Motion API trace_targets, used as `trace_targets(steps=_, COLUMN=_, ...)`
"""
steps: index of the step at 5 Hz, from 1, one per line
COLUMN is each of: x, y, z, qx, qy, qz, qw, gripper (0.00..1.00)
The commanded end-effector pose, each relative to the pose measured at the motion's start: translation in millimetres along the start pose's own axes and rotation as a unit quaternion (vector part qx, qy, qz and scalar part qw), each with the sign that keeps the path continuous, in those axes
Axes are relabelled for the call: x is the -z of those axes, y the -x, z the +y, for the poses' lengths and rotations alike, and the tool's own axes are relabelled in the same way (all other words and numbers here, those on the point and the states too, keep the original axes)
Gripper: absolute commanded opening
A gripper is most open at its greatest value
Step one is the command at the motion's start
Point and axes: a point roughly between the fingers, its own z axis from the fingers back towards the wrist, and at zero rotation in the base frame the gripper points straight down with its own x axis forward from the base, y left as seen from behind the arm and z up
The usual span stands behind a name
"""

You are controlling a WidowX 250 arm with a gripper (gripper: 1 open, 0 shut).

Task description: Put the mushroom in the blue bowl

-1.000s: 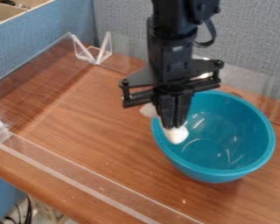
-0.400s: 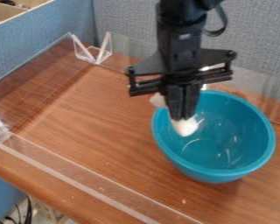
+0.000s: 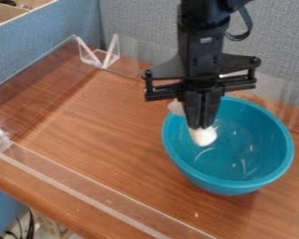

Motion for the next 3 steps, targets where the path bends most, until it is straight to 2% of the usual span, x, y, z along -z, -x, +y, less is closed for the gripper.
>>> trace_targets(steps=1, x=-9.8, y=-8.5, z=-8.0, qx=0.024, qy=0.021, qz=-0.012, qw=0.9994, gripper=0.00)
trace_targets(steps=3, x=-6.8, y=-9.1, z=-10.1, qx=0.006, qy=0.016, qz=-0.014, qw=0.9998, gripper=0.00)
